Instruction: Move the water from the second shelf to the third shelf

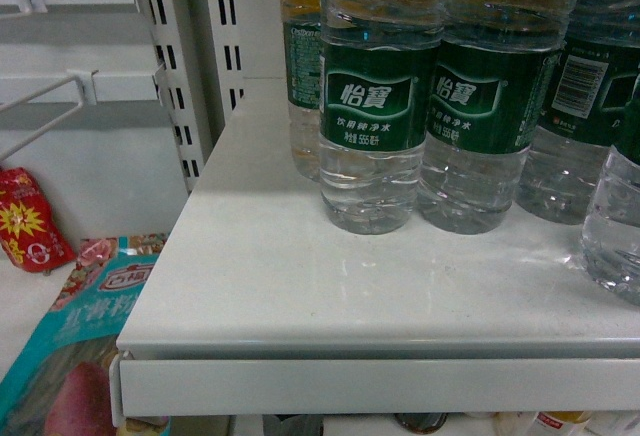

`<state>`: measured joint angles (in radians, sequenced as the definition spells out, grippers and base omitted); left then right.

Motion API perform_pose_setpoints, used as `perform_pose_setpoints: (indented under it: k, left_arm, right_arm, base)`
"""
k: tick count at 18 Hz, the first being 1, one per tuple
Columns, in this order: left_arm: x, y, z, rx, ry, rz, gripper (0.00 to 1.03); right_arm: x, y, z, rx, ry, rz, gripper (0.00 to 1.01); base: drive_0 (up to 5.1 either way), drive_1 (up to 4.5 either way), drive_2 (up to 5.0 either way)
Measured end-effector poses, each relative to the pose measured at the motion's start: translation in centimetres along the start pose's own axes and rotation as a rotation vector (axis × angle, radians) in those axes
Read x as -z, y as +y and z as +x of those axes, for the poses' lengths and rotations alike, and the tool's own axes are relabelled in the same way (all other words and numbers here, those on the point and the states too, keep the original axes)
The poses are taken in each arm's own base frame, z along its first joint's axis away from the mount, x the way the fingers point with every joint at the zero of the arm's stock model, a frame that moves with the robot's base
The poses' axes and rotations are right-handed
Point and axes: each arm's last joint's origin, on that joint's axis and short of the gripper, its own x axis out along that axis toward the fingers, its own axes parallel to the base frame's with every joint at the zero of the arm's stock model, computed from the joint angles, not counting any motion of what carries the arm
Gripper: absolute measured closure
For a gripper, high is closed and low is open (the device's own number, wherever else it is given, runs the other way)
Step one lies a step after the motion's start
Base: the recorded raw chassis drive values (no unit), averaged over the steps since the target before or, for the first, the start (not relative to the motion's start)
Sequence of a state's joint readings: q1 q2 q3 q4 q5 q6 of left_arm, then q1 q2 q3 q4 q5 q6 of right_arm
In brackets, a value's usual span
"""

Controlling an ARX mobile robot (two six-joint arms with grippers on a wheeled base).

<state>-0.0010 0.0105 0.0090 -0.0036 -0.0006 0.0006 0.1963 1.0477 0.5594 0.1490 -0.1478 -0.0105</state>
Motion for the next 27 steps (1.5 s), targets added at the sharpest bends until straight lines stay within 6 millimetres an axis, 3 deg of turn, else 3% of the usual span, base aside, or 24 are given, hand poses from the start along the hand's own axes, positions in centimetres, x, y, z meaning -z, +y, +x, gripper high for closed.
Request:
perform_pose_setpoints:
  k: [3,4,27]
  left_arm:
    - [0.00,0.00,0.00,0.000,0.000,0.000,0.05]
    - [0.00,0.00,0.00,0.000,0.000,0.000,0.05]
    - [0.00,0.00,0.00,0.000,0.000,0.000,0.05]
  right_arm:
    - [-0.26,0.04,-0.10,-0.011,-0.022,0.002,0.05]
    - [-0.24,0.05,-0.10,-0.014,-0.020,0.008,0.01]
    - [-0.26,-0.31,-0.91,-0.030,-0.008,0.022,0.03]
  base:
    - [0.0,0.00,0.0]
    - [0.0,0.00,0.0]
    - [0.0,0.00,0.0]
